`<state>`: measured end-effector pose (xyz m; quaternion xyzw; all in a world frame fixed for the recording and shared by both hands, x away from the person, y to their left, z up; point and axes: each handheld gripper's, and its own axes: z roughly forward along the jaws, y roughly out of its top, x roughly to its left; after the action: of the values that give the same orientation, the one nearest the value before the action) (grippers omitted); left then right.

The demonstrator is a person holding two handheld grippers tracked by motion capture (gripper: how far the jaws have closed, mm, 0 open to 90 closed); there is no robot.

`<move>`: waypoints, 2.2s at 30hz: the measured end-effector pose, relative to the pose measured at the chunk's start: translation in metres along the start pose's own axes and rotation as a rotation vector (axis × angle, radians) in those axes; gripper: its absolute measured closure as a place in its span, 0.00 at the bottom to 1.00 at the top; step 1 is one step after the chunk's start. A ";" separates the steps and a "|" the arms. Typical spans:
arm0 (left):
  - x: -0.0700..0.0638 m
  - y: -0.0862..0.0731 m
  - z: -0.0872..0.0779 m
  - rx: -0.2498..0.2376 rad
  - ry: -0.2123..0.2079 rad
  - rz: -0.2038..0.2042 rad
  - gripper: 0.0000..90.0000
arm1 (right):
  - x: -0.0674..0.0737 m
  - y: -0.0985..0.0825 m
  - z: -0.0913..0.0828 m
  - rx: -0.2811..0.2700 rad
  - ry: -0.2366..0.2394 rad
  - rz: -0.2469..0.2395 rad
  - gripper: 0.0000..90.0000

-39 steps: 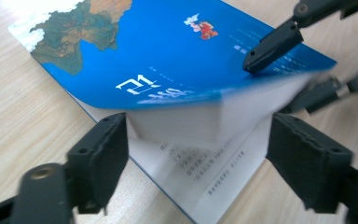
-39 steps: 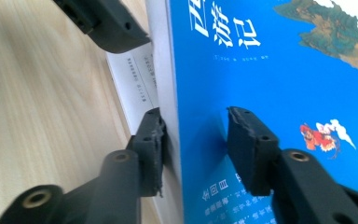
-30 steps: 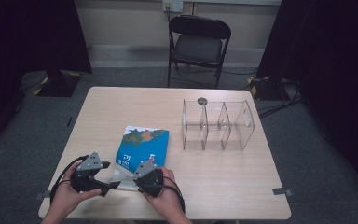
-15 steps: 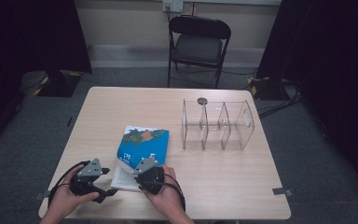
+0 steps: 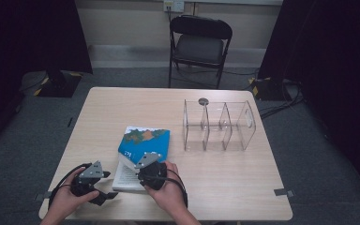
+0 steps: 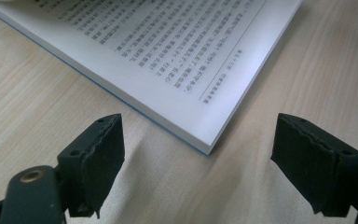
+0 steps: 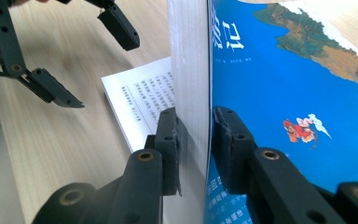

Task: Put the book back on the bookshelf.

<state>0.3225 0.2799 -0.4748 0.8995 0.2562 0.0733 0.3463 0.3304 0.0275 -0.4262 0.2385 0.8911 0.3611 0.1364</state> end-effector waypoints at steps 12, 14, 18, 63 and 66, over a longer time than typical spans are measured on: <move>0.008 -0.011 0.001 -0.027 0.023 -0.034 0.20 | -0.005 0.011 -0.007 0.001 -0.001 0.025 0.82; 0.008 -0.012 0.000 -0.034 0.020 -0.041 0.21 | -0.007 0.014 -0.009 -0.003 0.000 0.030 0.82; 0.009 -0.013 0.001 -0.044 0.035 -0.022 0.21 | -0.010 0.020 -0.014 0.000 -0.005 0.040 0.83; 0.003 -0.004 0.027 -0.091 0.089 -0.035 0.24 | -0.009 0.022 -0.014 0.011 -0.012 0.047 0.83; 0.001 -0.003 0.026 -0.084 0.073 -0.025 0.30 | -0.009 0.022 -0.014 0.012 -0.013 0.041 0.83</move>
<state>0.3306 0.2674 -0.4960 0.8775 0.2767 0.1123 0.3752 0.3396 0.0287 -0.3998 0.2598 0.8872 0.3570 0.1336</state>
